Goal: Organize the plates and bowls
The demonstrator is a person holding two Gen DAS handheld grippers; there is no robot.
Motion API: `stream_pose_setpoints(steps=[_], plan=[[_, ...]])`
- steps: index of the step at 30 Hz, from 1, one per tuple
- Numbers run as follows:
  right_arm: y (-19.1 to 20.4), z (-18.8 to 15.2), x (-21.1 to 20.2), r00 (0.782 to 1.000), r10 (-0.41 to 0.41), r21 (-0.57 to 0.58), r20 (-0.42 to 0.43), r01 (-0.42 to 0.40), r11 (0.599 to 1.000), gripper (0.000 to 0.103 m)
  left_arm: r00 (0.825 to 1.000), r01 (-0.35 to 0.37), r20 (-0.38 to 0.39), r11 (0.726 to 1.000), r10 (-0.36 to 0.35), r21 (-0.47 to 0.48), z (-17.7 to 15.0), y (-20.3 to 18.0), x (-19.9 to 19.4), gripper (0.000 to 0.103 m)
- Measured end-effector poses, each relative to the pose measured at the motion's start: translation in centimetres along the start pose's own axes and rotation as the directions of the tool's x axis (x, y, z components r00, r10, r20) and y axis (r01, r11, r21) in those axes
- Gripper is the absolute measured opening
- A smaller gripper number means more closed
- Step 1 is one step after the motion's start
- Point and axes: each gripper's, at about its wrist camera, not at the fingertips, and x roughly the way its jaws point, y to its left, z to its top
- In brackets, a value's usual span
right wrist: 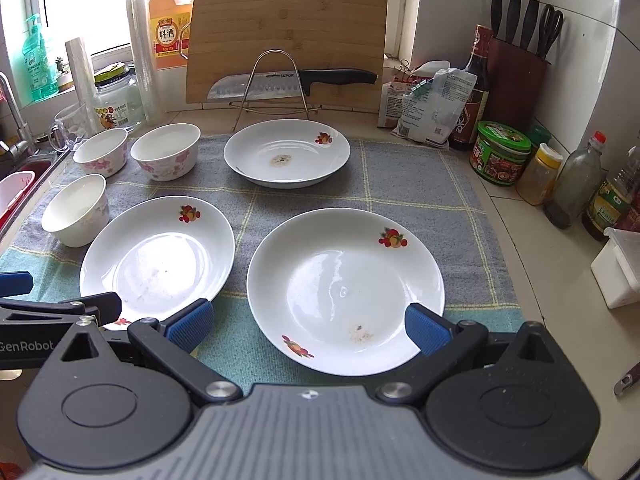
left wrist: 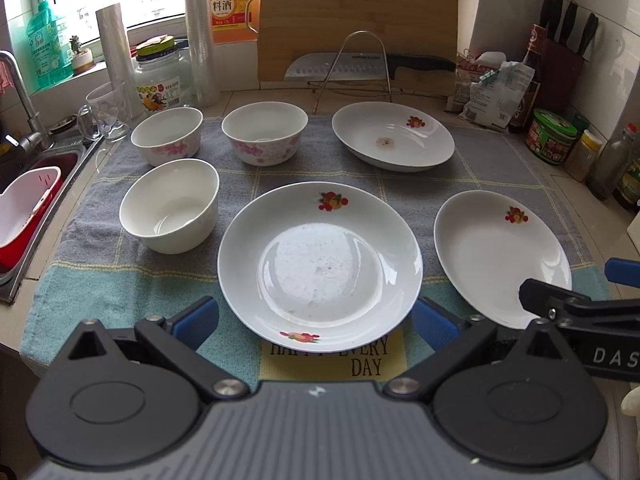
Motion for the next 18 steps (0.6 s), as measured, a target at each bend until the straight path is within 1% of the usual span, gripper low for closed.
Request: stream_pose_setpoints(steps=[4, 8, 13, 16, 18], plan=[[0.1, 0.1, -0.2, 1.0, -0.012, -0.001, 0.015, 0.012, 1.0, 0.103, 0.999, 0.035, 0.012, 0.999, -0.035, 0.03, 0.3, 0.2, 0.2, 0.102], [0.3, 0.1, -0.6, 0.999, -0.005, -0.017, 0.047, 0.006, 1.0, 0.103, 0.997, 0.064, 0.029, 0.997, -0.066, 0.048, 0.7, 0.5, 0.2, 0.102], [0.5, 0.0, -1.1, 0.994, 0.017, -0.053, 0.107, -0.012, 0.999, 0.103, 0.988, 0.143, 0.044, 0.987, -0.146, 0.067, 0.9, 1.0, 0.4, 0.102], [0.3, -0.4, -1.5, 0.989, 0.013, -0.082, 0.144, -0.001, 0.997, 0.103, 0.986, 0.147, 0.065, 0.985, -0.153, 0.09, 1.0, 1.0, 0.7, 0.102], [0.1, -0.9, -1.7, 0.987, 0.008, -0.102, 0.16, 0.008, 0.995, 0.103, 0.983, 0.164, 0.064, 0.98, -0.172, 0.113, 1.1, 1.0, 1.1, 0.102]])
